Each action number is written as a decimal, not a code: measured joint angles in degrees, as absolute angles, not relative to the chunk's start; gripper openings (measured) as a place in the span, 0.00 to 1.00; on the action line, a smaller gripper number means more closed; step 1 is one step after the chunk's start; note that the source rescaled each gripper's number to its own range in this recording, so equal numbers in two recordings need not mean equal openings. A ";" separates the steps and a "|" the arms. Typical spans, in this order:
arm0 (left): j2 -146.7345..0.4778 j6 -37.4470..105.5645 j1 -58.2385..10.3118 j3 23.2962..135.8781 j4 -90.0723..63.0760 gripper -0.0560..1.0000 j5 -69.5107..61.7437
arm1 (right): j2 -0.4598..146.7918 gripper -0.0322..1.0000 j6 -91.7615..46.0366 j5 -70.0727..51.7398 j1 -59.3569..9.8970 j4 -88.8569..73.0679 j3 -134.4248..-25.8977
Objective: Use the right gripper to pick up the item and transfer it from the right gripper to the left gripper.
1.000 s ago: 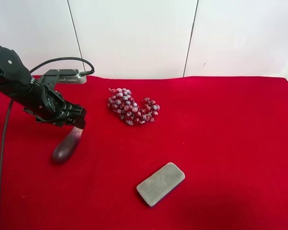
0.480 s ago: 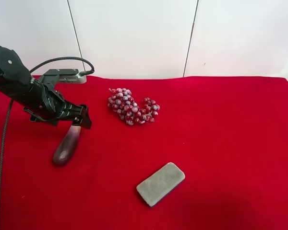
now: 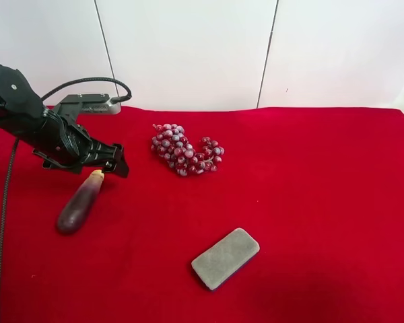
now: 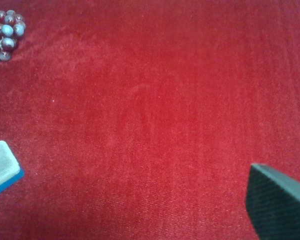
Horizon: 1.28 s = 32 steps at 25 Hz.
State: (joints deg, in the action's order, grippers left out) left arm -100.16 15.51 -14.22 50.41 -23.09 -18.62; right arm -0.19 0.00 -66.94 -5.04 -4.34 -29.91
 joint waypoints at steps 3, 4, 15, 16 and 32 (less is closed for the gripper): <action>-100.16 15.51 -14.22 50.41 -23.09 1.00 -18.56 | -0.19 1.00 0.00 -66.94 -5.04 -4.34 -29.91; -100.16 15.51 -14.22 50.41 -23.09 1.00 -18.56 | -0.19 1.00 0.00 -66.94 -5.04 -4.34 -29.91; -91.32 15.23 -14.22 50.41 -22.91 1.00 -23.21 | -0.19 1.00 0.00 -66.94 -5.04 -4.34 -29.91; -89.11 14.83 -14.22 50.41 -22.38 1.00 -24.32 | -0.19 1.00 0.00 -66.94 -5.04 -4.34 -29.91; -51.17 -5.51 -14.22 50.41 -1.44 1.00 -45.29 | -0.19 1.00 0.00 -66.94 -5.04 -4.34 -29.91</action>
